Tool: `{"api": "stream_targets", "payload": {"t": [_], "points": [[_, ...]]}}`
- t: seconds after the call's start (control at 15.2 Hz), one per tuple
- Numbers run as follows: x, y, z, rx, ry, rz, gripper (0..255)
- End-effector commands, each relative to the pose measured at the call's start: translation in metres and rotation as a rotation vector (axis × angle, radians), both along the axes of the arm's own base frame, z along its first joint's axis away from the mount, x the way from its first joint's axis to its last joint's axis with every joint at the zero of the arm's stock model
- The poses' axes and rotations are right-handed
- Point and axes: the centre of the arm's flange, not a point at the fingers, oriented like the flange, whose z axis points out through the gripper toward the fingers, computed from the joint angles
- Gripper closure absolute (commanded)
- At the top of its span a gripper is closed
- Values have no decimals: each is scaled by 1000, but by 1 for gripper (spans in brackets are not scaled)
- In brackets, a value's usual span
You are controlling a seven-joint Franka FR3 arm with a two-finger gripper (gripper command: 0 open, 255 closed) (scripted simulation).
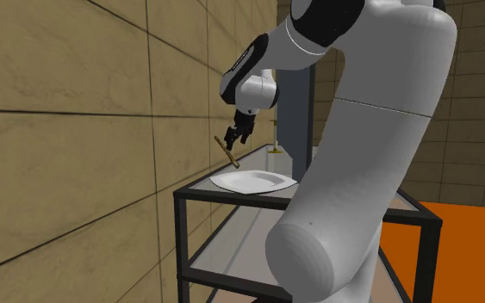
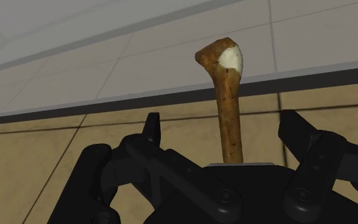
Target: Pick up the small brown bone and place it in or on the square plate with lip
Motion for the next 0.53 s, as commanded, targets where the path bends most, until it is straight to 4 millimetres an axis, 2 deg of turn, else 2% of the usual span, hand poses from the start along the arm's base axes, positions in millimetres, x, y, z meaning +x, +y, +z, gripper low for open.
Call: {"api": "stream_targets", "payload": {"t": [0.0,0.46], "points": [[8,-10,-3,-3,-21,5,0],[25,-13,-32,-3,-21,5,0]]}}
